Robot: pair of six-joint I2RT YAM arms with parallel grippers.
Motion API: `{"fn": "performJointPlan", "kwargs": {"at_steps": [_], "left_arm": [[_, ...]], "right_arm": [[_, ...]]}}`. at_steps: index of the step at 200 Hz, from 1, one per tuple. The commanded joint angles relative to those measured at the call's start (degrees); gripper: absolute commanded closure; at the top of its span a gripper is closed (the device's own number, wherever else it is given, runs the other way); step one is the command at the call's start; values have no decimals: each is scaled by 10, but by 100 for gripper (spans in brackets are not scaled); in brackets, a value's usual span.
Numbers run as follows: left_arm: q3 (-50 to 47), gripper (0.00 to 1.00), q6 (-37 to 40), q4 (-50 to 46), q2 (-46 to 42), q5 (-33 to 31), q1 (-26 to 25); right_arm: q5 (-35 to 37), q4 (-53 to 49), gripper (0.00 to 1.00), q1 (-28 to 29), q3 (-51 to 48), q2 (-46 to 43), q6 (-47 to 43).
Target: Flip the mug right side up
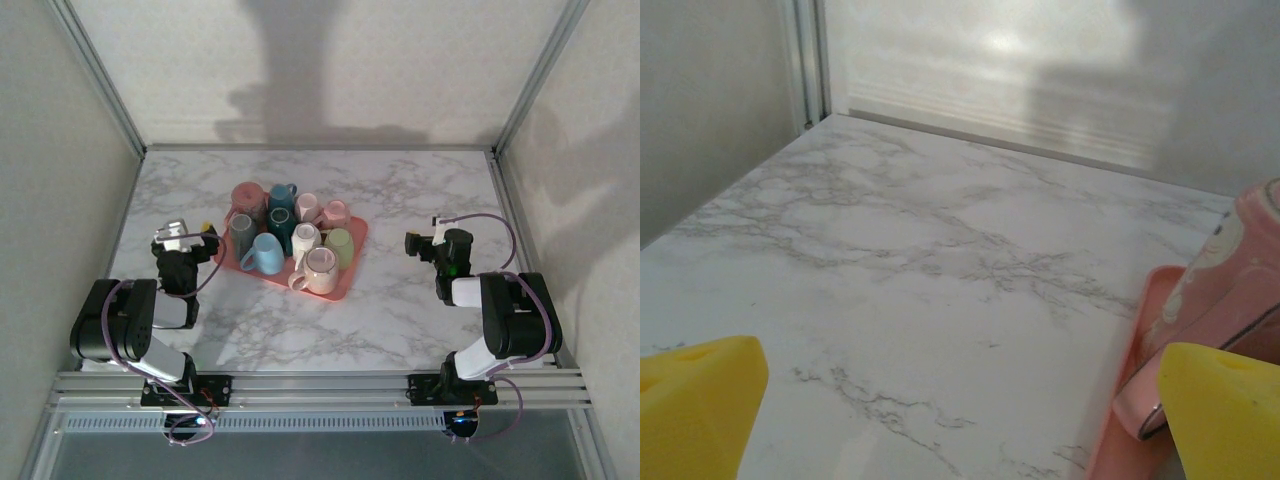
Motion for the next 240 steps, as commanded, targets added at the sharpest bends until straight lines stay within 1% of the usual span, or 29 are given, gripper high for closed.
{"fn": "performJointPlan", "kwargs": {"at_steps": [1, 15, 29, 46, 65, 81, 90, 106, 119, 137, 147, 157, 174, 198, 223, 240], "left_arm": [[11, 1, -18, -43, -59, -39, -5], [20, 1, -21, -104, -125, -57, -8], [57, 0, -46, -223, -198, -77, -9], [116, 0, -69, -369, -272, -57, -10], [173, 1, -91, -496, -340, -23, -19], [214, 3, -86, -592, -387, 27, -31], [237, 5, -74, -643, -403, 61, -42], [273, 7, -45, -725, -420, 130, -69], [297, 8, -6, -785, -420, 199, -90], [317, 14, 71, -861, -409, 288, -119], [318, 15, 126, -888, -404, 326, -135], [310, 16, 177, -899, -404, 342, -152], [288, 14, 241, -886, -408, 346, -186], [266, 11, 304, -868, -394, 354, -209], [266, 12, 377, -883, -352, 344, -238], [269, 17, 409, -888, -317, 344, -256]], "right_arm": [[18, -73, 4, -3, 37, -53, 4], [27, -158, 4, -3, 64, -105, 14], [35, -267, 4, -3, 104, -156, 42], [22, -399, 8, -3, 159, -198, 80], [-22, -504, 15, -1, 202, -235, 110], [-68, -581, 21, 1, 230, -262, 135], [-104, -621, 24, 7, 248, -271, 135], [-141, -694, 28, 23, 274, -279, 128], [-169, -742, 29, 41, 289, -283, 107], [-201, -791, 30, 59, 302, -290, 75], [-221, -806, 30, 64, 306, -295, 60], [-248, -815, 31, 69, 308, -299, 44], [-291, -826, 31, 77, 309, -308, 28], [-340, -860, 31, 80, 324, -299, 38], [-371, -896, 31, 81, 329, -284, 38], [-372, -908, 31, 81, 325, -281, 30]]}}
